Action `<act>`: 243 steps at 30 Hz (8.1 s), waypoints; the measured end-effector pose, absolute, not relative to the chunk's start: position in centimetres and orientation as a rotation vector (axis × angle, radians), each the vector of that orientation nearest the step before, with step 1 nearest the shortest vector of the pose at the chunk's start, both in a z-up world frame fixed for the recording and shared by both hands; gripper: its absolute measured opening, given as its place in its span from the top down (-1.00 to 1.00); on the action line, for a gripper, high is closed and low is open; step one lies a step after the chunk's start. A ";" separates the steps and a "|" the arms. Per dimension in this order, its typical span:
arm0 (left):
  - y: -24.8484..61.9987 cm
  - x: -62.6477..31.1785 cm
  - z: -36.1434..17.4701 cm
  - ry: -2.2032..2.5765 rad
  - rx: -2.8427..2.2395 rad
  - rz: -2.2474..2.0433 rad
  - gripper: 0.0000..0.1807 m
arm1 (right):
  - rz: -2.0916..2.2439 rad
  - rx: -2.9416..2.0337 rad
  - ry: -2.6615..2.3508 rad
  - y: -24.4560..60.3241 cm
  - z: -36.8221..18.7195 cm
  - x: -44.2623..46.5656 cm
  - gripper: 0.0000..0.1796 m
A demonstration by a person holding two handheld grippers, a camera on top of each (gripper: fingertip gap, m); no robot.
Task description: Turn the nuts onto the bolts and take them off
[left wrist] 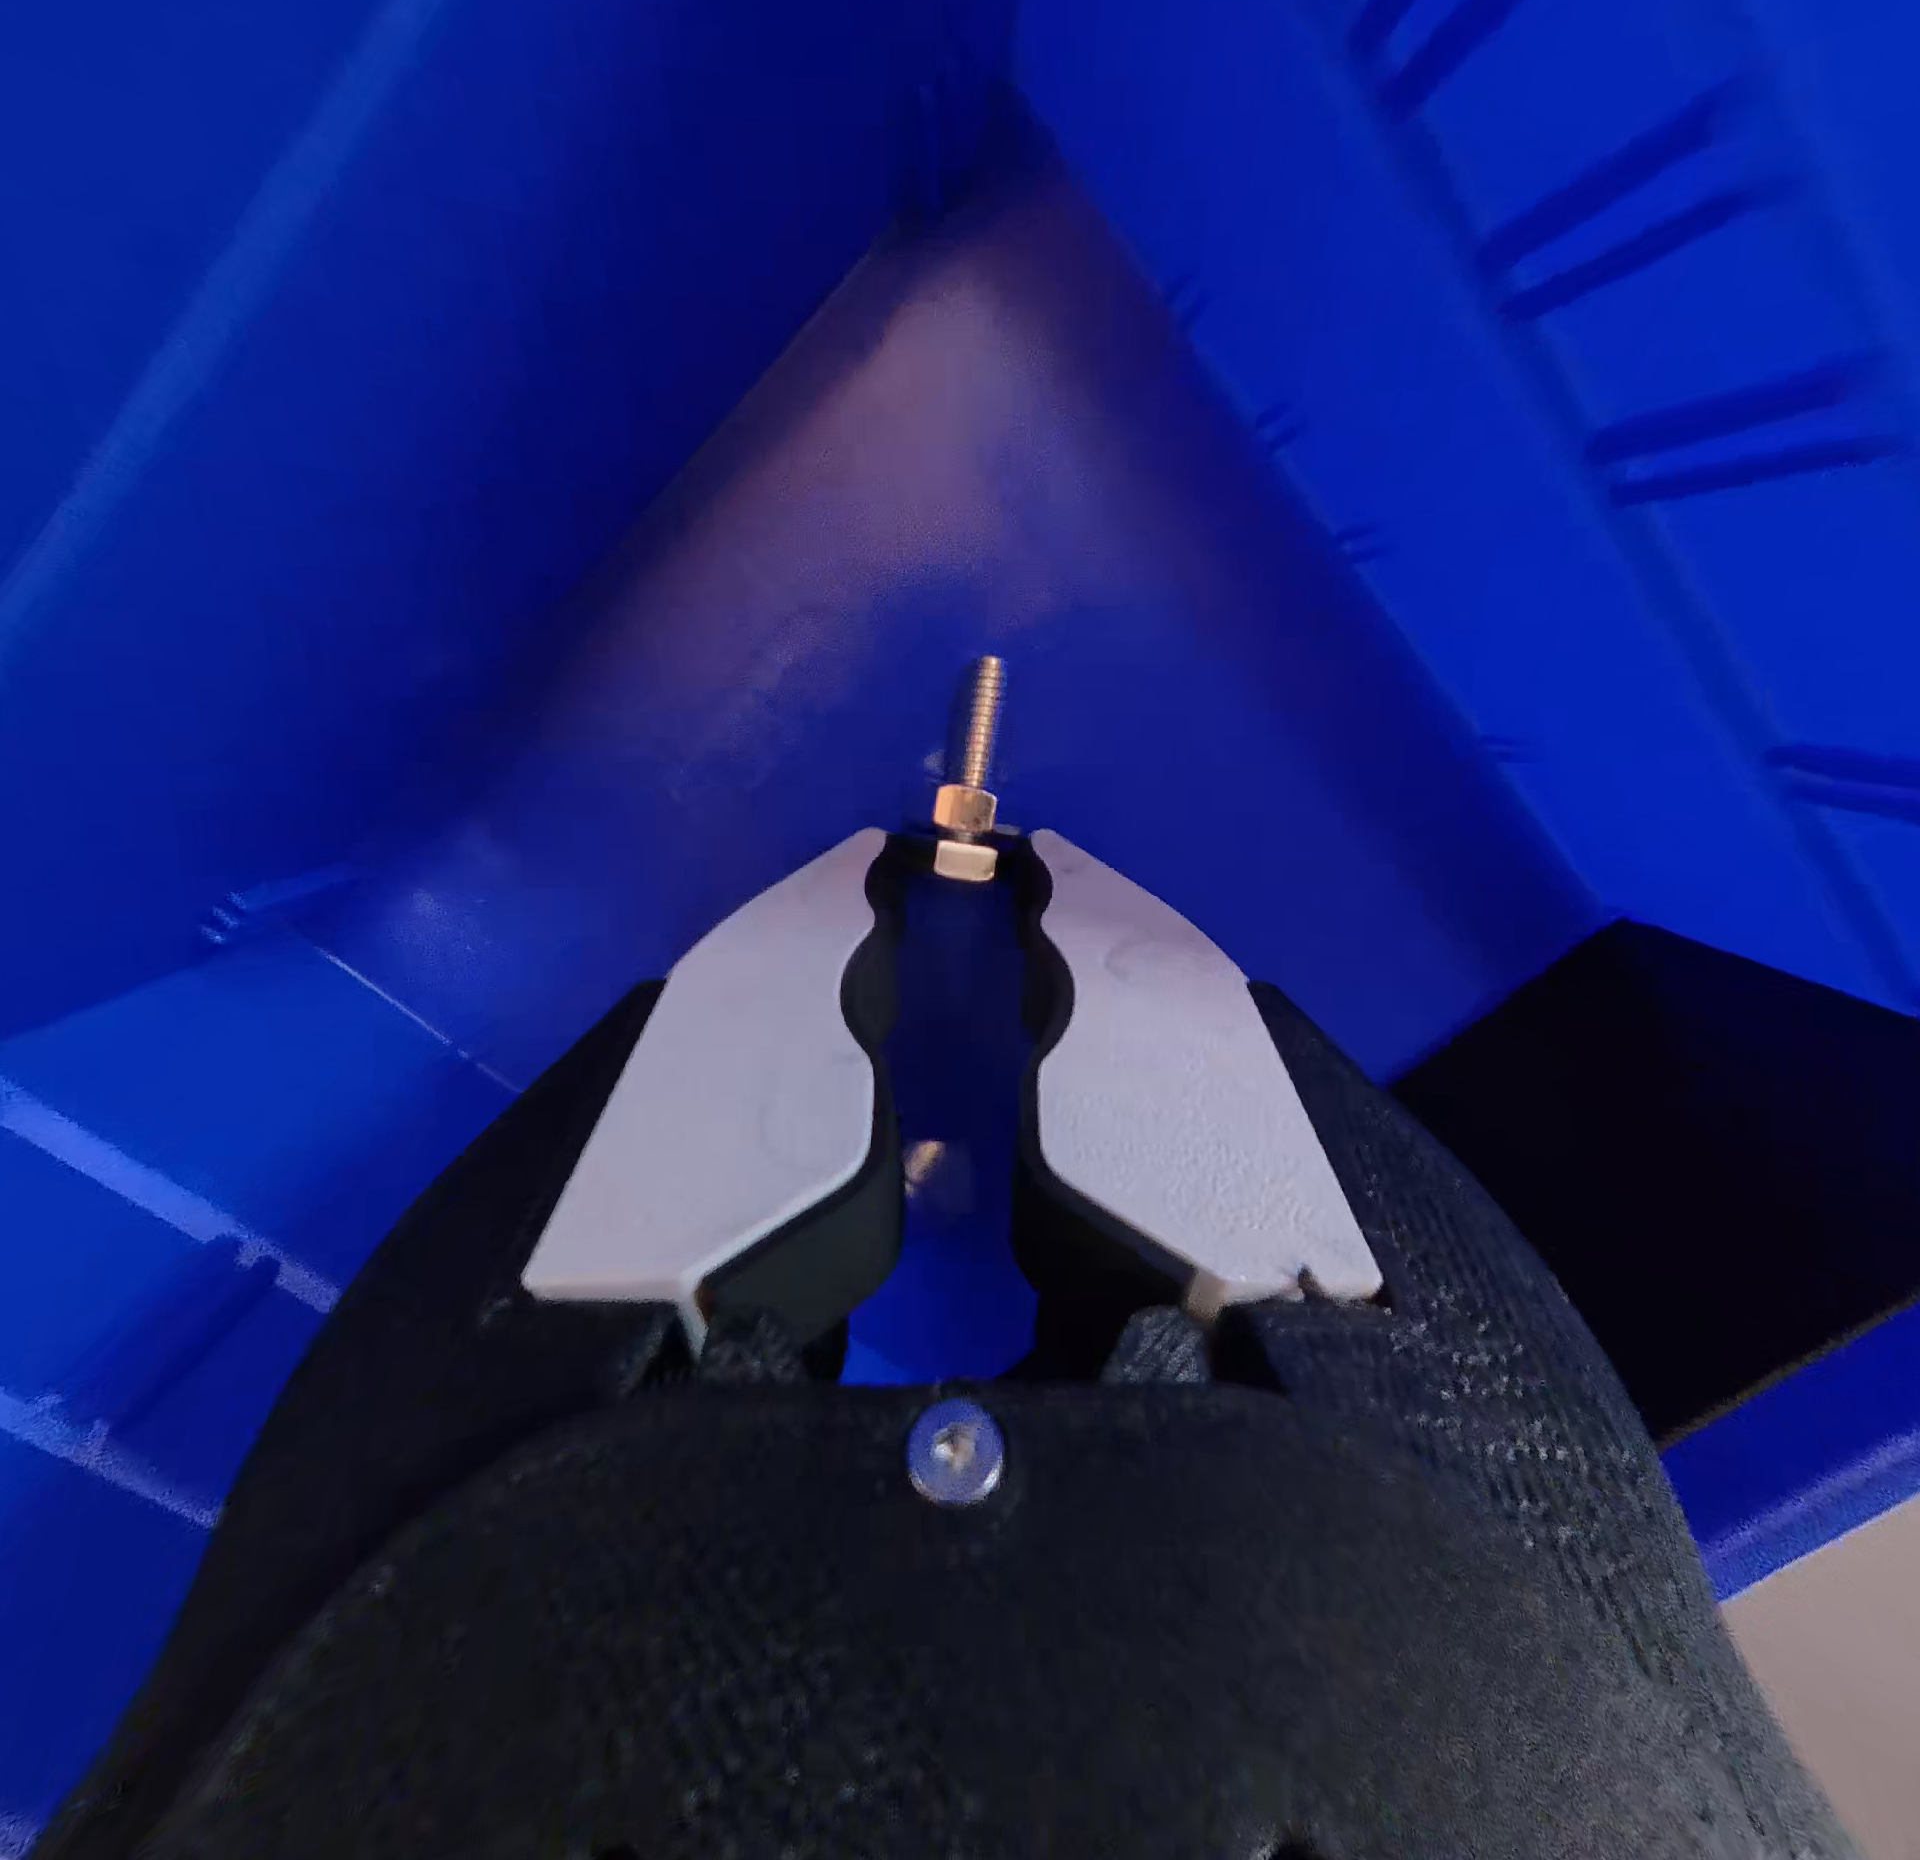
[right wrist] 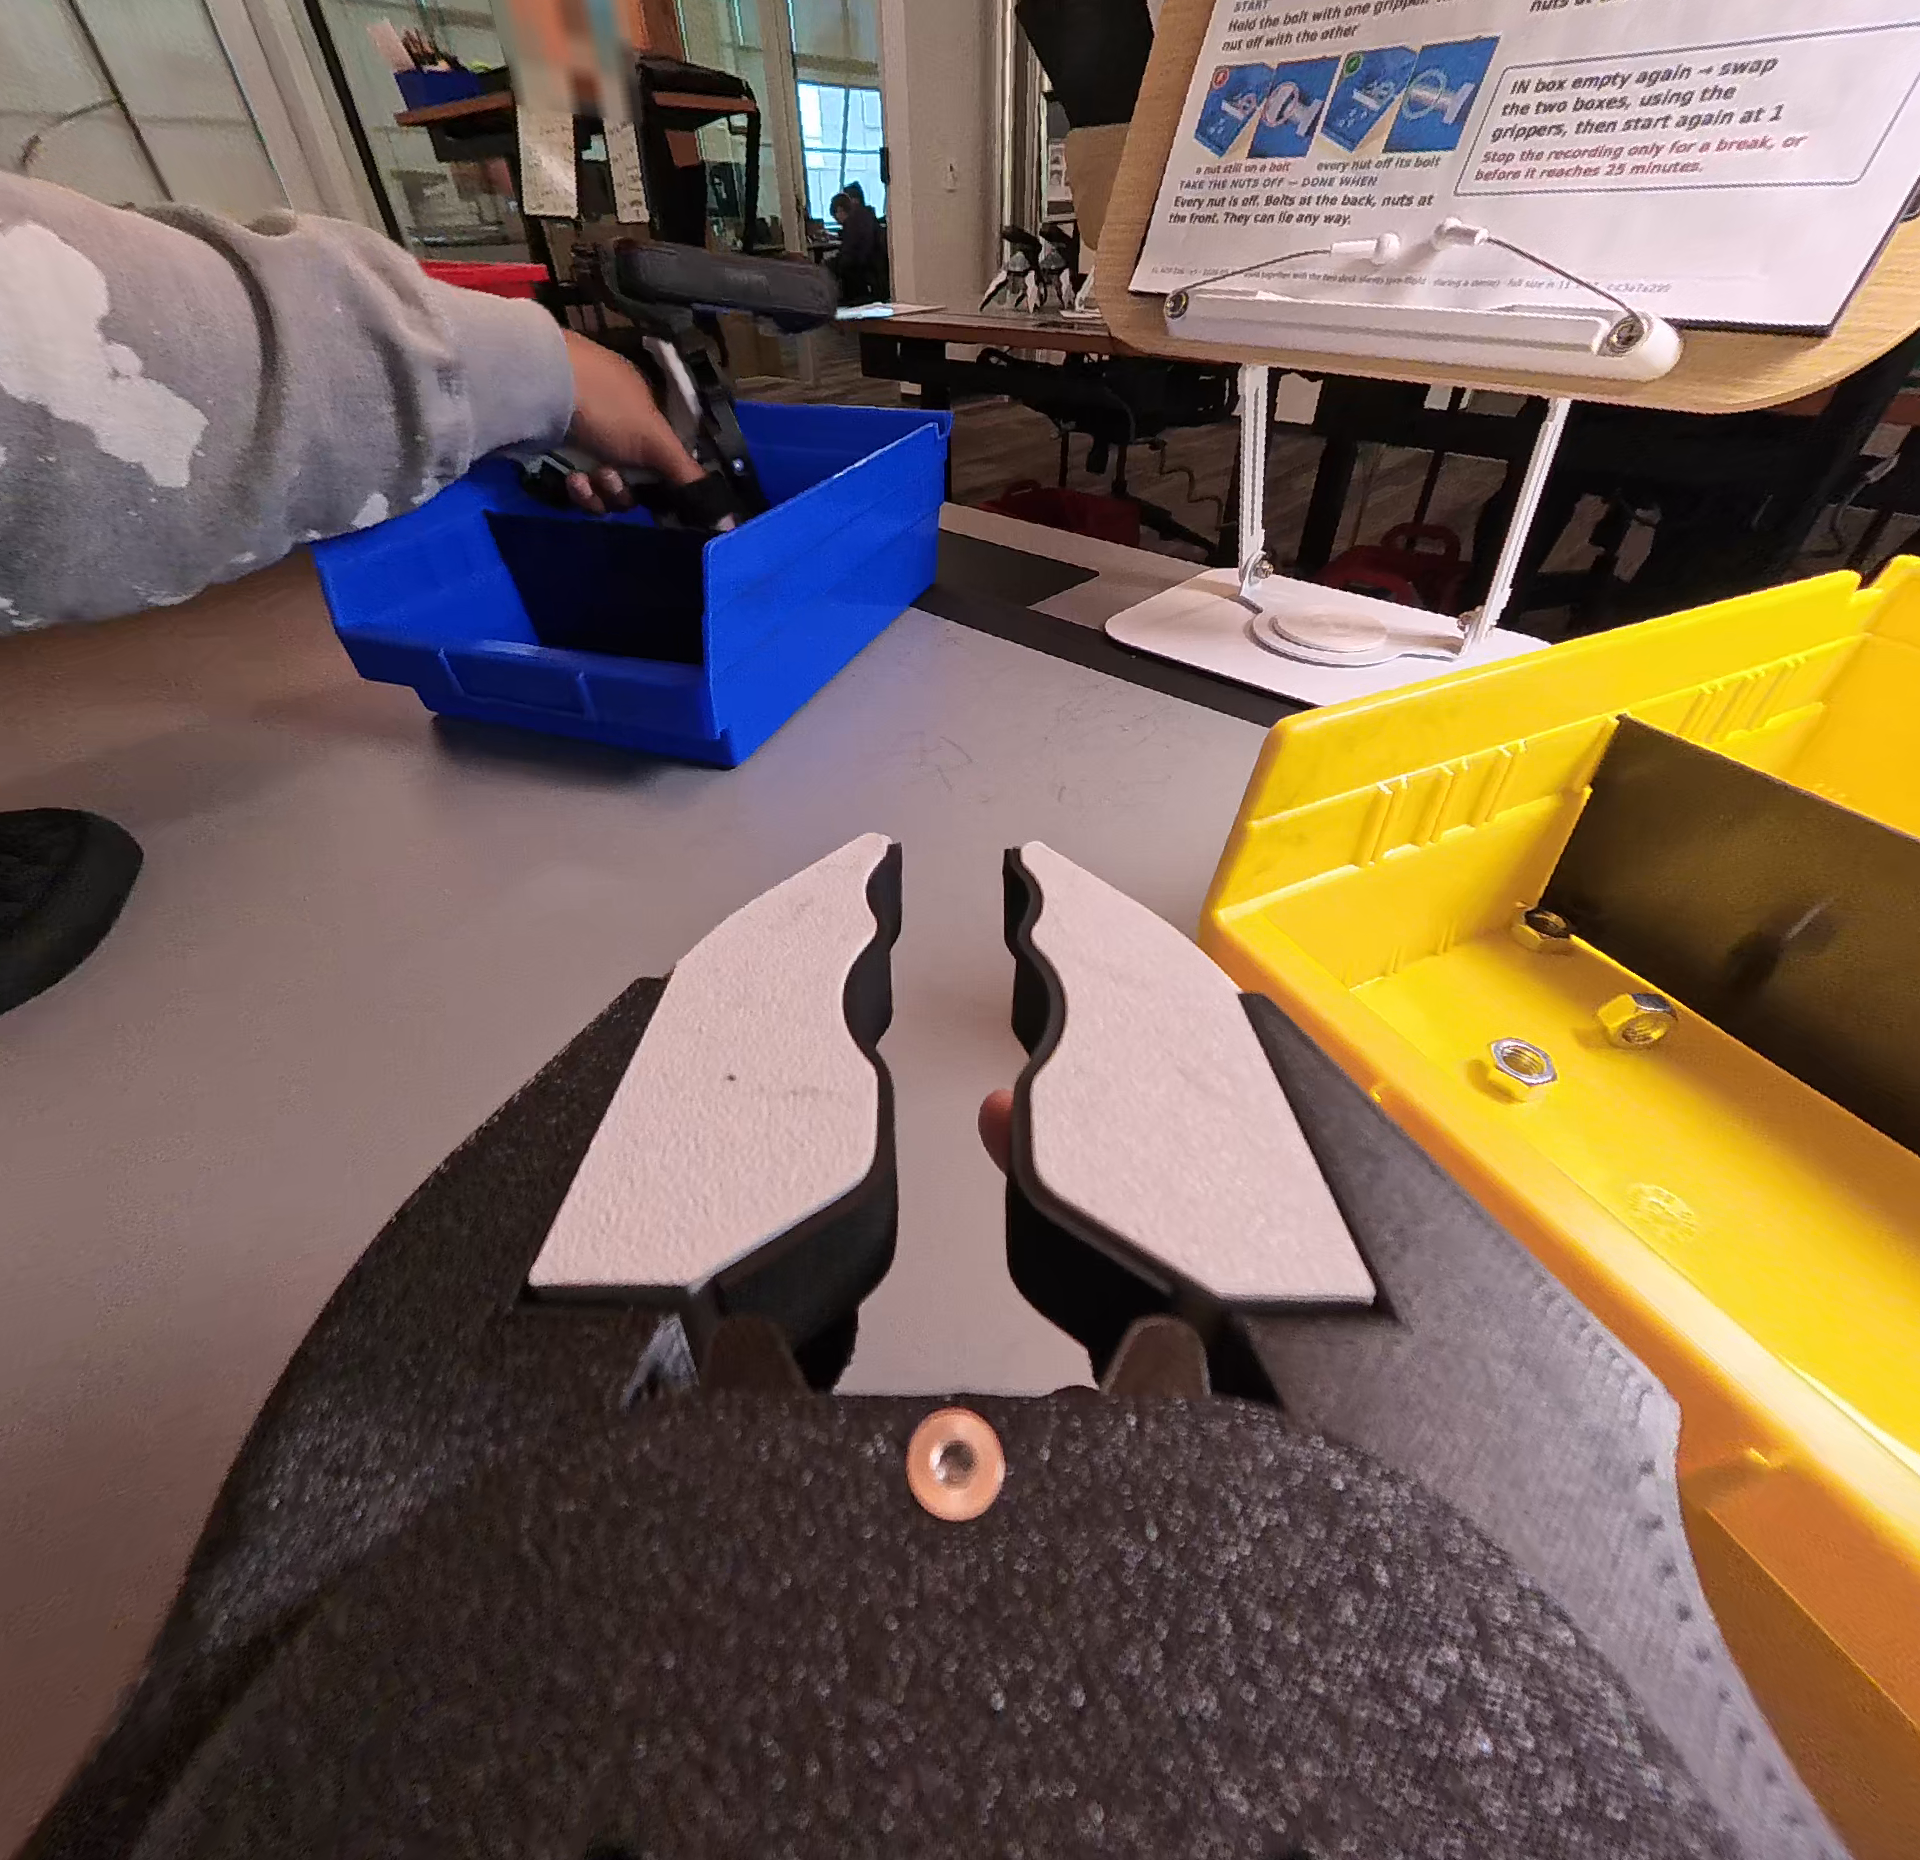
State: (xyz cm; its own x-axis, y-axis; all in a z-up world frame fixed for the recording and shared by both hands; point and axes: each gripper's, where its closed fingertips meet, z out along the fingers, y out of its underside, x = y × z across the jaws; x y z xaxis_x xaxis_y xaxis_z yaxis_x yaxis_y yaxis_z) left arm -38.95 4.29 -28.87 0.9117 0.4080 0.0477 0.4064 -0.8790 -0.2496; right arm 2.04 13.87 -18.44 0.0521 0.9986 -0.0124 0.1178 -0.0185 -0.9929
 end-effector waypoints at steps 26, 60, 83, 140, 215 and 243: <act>6.3 -5.2 -1.2 0.339 -1.294 -0.748 0.78 | 1.607 -0.902 -1.389 6.3 1.2 -6.0 0.64; 5.6 -0.4 -6.1 0.523 -1.371 -0.970 0.79 | 1.909 -0.604 -1.712 4.2 -2.9 -2.4 0.90; 7.7 -5.7 -4.9 0.214 -1.253 -0.674 0.80 | 1.600 -0.926 -1.476 9.1 -3.8 -6.7 0.91; 7.4 -7.4 -4.4 0.181 -1.237 -0.537 0.80 | 1.672 -1.101 -1.232 10.1 -2.7 -7.7 0.77; 7.2 -7.0 -4.1 0.191 -1.208 -0.455 0.80 | 1.652 -1.037 -1.230 7.7 -2.0 -8.0 0.56; 7.1 -7.1 -4.0 0.187 -1.198 -0.464 0.80 | 1.590 -1.065 -1.178 8.8 -1.4 -7.7 0.72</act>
